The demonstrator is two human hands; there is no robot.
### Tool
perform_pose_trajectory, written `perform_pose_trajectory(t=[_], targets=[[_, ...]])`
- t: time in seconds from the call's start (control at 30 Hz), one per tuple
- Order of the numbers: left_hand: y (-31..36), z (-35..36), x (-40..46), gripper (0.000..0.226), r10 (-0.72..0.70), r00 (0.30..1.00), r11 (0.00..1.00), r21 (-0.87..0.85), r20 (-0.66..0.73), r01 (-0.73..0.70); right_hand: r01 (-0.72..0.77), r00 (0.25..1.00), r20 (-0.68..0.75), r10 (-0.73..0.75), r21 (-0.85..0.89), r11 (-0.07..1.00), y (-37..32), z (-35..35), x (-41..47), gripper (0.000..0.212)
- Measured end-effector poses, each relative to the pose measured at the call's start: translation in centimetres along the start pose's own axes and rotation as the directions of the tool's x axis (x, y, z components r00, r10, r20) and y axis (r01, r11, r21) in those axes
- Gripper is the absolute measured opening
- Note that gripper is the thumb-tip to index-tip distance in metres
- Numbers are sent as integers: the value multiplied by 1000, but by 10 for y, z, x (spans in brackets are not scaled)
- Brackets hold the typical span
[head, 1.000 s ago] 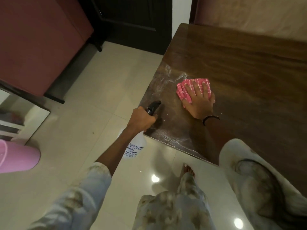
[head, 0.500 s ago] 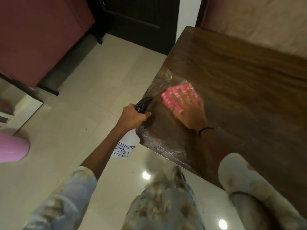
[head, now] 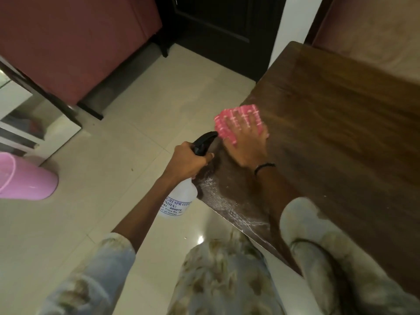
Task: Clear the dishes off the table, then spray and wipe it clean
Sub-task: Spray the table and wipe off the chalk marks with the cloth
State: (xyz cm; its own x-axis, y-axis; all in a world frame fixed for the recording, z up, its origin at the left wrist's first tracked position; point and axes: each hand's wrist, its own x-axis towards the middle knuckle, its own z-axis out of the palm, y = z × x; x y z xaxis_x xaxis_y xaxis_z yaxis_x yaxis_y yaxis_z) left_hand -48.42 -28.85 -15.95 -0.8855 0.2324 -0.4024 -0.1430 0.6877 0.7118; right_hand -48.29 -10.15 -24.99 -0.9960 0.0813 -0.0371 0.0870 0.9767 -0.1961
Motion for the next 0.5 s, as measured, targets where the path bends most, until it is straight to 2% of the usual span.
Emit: perform_pose_trajectory(t=[0.1,0.23,0.3,0.37,0.43,0.5], targets=[[7,-5,-9,29,-42,999,999,-9,-32,41,64,996,-63,-56,131,989,-52,1,-45,58],[15,-9,-24,35,-53,998,998,-23,-24,52,213,972,-136,-193,157,964,-91,7,-103,46],[18,-10,-32,34,-55,998,998,-11,-16,55,281,959,-80,-273,117,953,-87,6,-127,50],[22,-8,-38,23,-58,998,998,-6,3,58,328,944,6,-329,56,943,-69,4,-149,56],[27,-6,-45,16,-48,998,999,-18,35,48,291,955,59,-292,30,956,-43,2,-168,58],[31,-4,-52,18,-40,998,998,-48,51,43,120,989,89,-121,16,993,-17,-2,-186,62]])
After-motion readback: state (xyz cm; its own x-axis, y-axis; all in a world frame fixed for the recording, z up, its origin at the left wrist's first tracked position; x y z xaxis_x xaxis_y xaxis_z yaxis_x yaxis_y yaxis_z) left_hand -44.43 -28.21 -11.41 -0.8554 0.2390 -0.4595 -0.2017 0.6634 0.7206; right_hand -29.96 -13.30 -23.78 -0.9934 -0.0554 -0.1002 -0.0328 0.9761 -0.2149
